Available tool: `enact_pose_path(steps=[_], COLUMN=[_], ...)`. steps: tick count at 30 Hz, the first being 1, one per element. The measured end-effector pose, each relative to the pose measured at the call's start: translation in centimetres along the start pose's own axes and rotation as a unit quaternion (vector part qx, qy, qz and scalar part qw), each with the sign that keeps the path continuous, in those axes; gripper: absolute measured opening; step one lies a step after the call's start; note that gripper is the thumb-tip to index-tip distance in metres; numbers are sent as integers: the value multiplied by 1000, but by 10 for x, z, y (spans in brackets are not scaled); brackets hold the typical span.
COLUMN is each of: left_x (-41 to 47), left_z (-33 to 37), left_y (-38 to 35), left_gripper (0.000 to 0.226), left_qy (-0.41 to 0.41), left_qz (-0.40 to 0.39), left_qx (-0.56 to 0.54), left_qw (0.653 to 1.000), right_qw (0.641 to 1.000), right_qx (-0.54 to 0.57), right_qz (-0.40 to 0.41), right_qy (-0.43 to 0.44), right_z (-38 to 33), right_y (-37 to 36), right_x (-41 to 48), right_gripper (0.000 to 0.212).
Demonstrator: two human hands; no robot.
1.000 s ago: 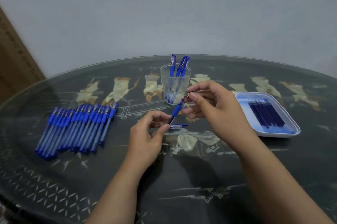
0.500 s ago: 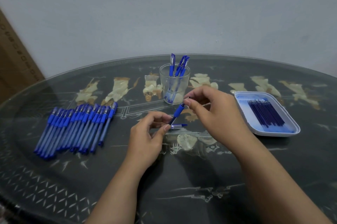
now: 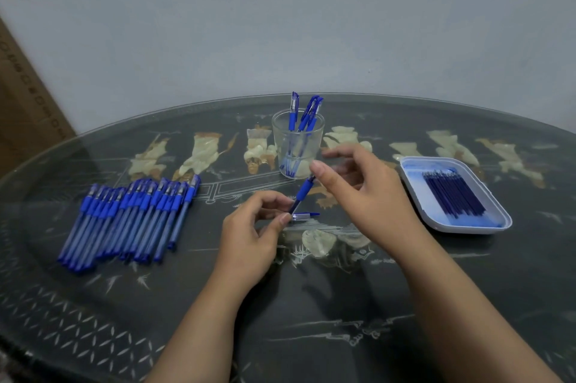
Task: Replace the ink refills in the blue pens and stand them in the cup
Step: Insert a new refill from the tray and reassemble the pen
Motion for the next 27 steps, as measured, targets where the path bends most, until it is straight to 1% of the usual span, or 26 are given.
enact_pose_path(steps=[2,4,7,9,11,13,15,18,20,22,24,27], left_x=[0,0,0,0,1,1,1,0,0,1,-1,-4], left_z=[1,1,3,5,7,8,8,10,11,12,10,8], left_y=[0,0,-1,-2,-3,-5,-6,-9,-10,-10,-11,-13], left_gripper=[33,32,32,34,35,36,38,37,36,35,33,32], left_qy=[-2,-2,-3,-5,-9,-7,3,20,29,36,47,62], left_qz=[-1,-2,0,2,2,2,2,-3,-3,1,5,21], left_qx=[1,5,11,13,15,14,9,-1,-11,-18,-39,-71], left_qw=[1000,1000,1000,1000,1000,1000,1000,1000,1000,999,998,995], right_qw=[999,999,999,998,996,993,992,990,988,984,982,985], right_qx=[37,32,18,54,91,114,121,138,152,177,187,166], right_qz=[-23,-7,26,15,-8,-23,-22,0,17,17,-8,-46], right_qy=[13,23,1,-10,-3,1,-1,-16,-26,-31,-26,-6], right_z=[0,0,3,4,2,0,-1,0,0,0,-2,-2], right_y=[0,-1,-2,-3,-2,-2,-1,-2,-2,-3,-5,-9], right_x=[1,1,1,1,1,1,1,1,1,1,1,1], right_gripper=[19,4,21,18,13,17,16,2,11,12,13,21])
Point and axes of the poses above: each hand's wrist, its own x-axis towards the middle knuckle, its own y-axis out of the back of the hand, z = x × y, the point moved 3 cm from there along x, towards the middle knuckle, and after that the axes turned 2 degrees about y, right-handed, at the moved point
